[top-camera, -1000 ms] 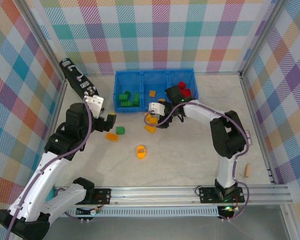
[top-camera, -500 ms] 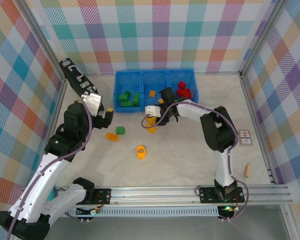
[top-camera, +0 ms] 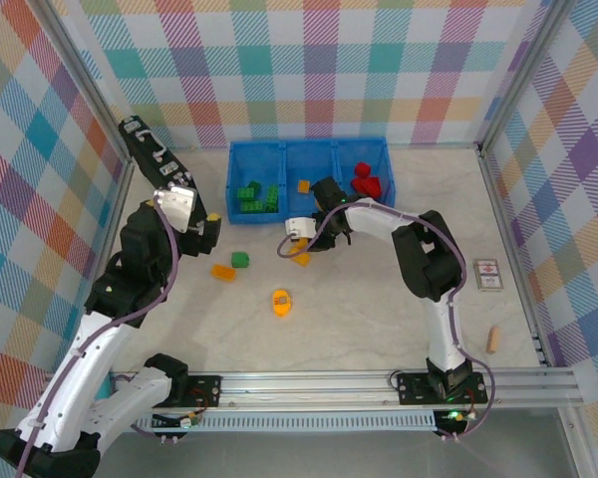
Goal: Sort the legos into containers by color
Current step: Pick up the lego from the center of the table, then place the lego in the container.
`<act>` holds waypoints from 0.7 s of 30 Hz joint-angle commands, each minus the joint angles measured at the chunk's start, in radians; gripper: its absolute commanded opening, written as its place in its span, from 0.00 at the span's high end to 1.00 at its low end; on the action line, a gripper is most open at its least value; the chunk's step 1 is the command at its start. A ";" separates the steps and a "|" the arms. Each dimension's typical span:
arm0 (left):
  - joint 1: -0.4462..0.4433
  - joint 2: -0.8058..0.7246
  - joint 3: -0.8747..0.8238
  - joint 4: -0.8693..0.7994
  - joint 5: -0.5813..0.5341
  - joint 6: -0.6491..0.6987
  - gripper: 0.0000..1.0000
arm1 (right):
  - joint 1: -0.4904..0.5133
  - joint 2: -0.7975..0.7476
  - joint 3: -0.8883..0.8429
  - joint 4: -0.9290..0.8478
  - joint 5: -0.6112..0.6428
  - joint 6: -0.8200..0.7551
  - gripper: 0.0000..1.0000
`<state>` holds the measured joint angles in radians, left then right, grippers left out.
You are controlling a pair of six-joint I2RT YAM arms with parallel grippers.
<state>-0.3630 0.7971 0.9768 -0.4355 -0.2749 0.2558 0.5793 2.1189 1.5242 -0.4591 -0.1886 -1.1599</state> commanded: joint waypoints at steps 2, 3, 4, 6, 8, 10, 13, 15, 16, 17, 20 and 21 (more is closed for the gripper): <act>0.013 -0.027 -0.016 0.032 -0.022 0.012 0.00 | -0.006 -0.075 0.003 -0.040 -0.018 0.058 0.87; 0.013 -0.031 -0.017 0.035 -0.022 0.013 0.00 | -0.013 -0.103 0.000 -0.031 -0.029 0.087 0.87; 0.013 -0.035 -0.020 0.035 -0.022 0.013 0.00 | -0.021 -0.128 0.000 -0.021 -0.040 0.109 0.87; 0.013 -0.039 -0.021 0.038 -0.022 0.013 0.00 | -0.036 -0.165 0.001 0.012 -0.053 0.149 0.87; 0.014 -0.042 -0.023 0.040 -0.022 0.014 0.00 | -0.055 -0.183 0.010 0.043 -0.060 0.186 0.87; 0.015 -0.044 -0.025 0.044 -0.029 0.017 0.00 | -0.079 -0.179 0.042 0.060 -0.073 0.229 0.86; 0.017 -0.035 -0.027 0.050 -0.079 0.019 0.00 | -0.107 -0.153 0.082 0.110 -0.058 0.296 0.84; 0.019 -0.032 -0.026 0.049 -0.084 0.019 0.00 | -0.114 -0.117 0.123 0.119 -0.016 0.314 0.81; 0.021 -0.032 -0.024 0.048 -0.082 0.019 0.00 | -0.115 -0.093 0.150 0.110 0.004 0.316 0.78; 0.022 -0.032 -0.024 0.049 -0.081 0.019 0.00 | -0.114 -0.073 0.174 0.099 0.017 0.316 0.77; 0.024 -0.028 -0.021 0.047 -0.081 0.020 0.00 | -0.115 -0.019 0.227 0.097 0.057 0.327 0.77; 0.024 -0.026 -0.020 0.045 -0.081 0.020 0.00 | -0.114 -0.006 0.238 0.100 0.069 0.332 0.77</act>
<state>-0.3546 0.7719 0.9577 -0.4133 -0.3355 0.2596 0.4534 2.0659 1.7290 -0.3584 -0.1516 -0.8696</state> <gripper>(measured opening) 0.999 0.298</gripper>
